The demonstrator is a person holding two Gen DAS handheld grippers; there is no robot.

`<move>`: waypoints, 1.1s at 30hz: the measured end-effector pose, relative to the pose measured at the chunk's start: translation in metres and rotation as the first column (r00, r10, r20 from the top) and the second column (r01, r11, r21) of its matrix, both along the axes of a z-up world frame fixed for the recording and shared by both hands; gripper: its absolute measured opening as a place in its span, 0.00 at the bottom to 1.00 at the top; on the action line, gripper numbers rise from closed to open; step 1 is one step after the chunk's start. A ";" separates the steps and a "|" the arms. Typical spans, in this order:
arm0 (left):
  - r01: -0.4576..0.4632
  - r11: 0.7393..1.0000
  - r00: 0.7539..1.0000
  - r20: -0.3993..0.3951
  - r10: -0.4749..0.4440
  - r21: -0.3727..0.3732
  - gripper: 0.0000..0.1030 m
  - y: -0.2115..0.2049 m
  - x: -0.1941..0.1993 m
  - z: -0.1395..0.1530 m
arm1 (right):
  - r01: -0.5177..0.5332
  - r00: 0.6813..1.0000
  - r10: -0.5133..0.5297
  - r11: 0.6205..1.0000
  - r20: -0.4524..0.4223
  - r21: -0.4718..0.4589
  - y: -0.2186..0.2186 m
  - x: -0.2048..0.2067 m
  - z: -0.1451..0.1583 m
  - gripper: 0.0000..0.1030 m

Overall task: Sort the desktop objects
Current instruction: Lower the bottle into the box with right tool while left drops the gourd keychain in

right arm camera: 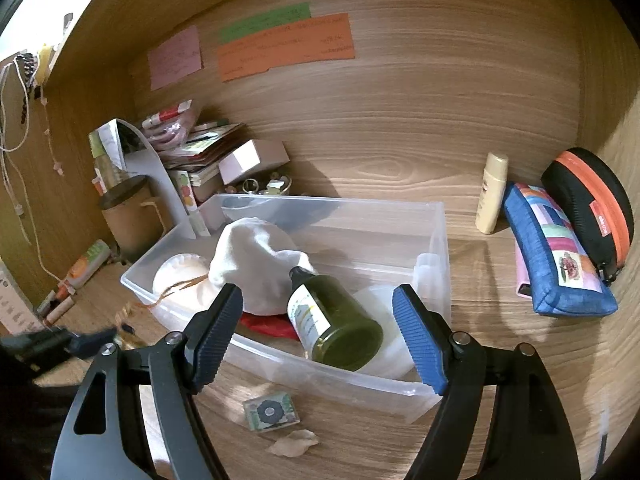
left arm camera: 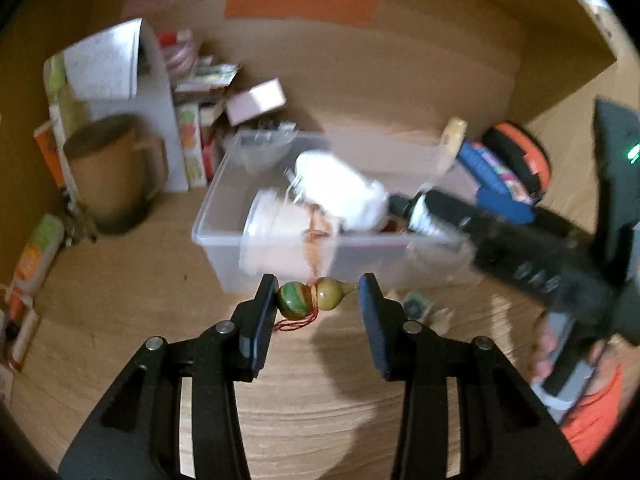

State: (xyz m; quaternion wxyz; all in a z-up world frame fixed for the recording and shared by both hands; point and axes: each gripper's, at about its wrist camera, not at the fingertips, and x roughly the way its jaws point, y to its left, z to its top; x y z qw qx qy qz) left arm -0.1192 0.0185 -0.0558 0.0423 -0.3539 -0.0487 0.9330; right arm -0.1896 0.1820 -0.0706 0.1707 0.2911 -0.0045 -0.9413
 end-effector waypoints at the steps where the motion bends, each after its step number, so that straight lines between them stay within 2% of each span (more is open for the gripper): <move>1: 0.004 1.000 1.000 -0.009 -0.004 -0.004 0.40 0.001 -0.004 0.005 | 0.006 1.000 -0.006 1.000 -0.006 0.003 0.000 0.000 0.000 0.72; 6: 0.028 0.999 1.000 -0.015 -0.028 -0.017 0.40 -0.001 -0.024 0.016 | 0.013 1.000 -0.013 1.000 -0.020 0.011 0.001 0.001 0.001 0.72; 16: 0.077 0.996 0.996 0.037 -0.075 -0.044 0.40 0.002 -0.066 0.007 | 0.032 0.999 -0.031 0.999 -0.019 0.029 0.001 -0.001 -0.002 0.73; 22: 0.099 0.992 0.994 0.058 -0.094 -0.078 0.40 0.004 -0.070 0.000 | 0.027 0.999 -0.027 0.999 -0.020 0.026 0.002 0.000 -0.002 0.73; 27: 0.131 0.985 0.991 0.033 -0.128 -0.115 0.41 0.002 -0.056 0.007 | 0.015 1.000 -0.015 1.000 -0.006 0.013 0.004 0.003 -0.002 0.73; 31: 0.144 0.977 0.989 -0.011 -0.147 -0.156 0.56 -0.001 -0.040 0.013 | 0.022 1.000 -0.022 0.999 -0.005 0.036 0.005 0.018 0.000 0.73; 33: 0.159 0.974 0.986 -0.027 -0.166 -0.163 0.57 -0.002 -0.034 0.015 | 0.025 1.000 -0.025 0.999 -0.014 0.047 0.004 0.028 0.001 0.73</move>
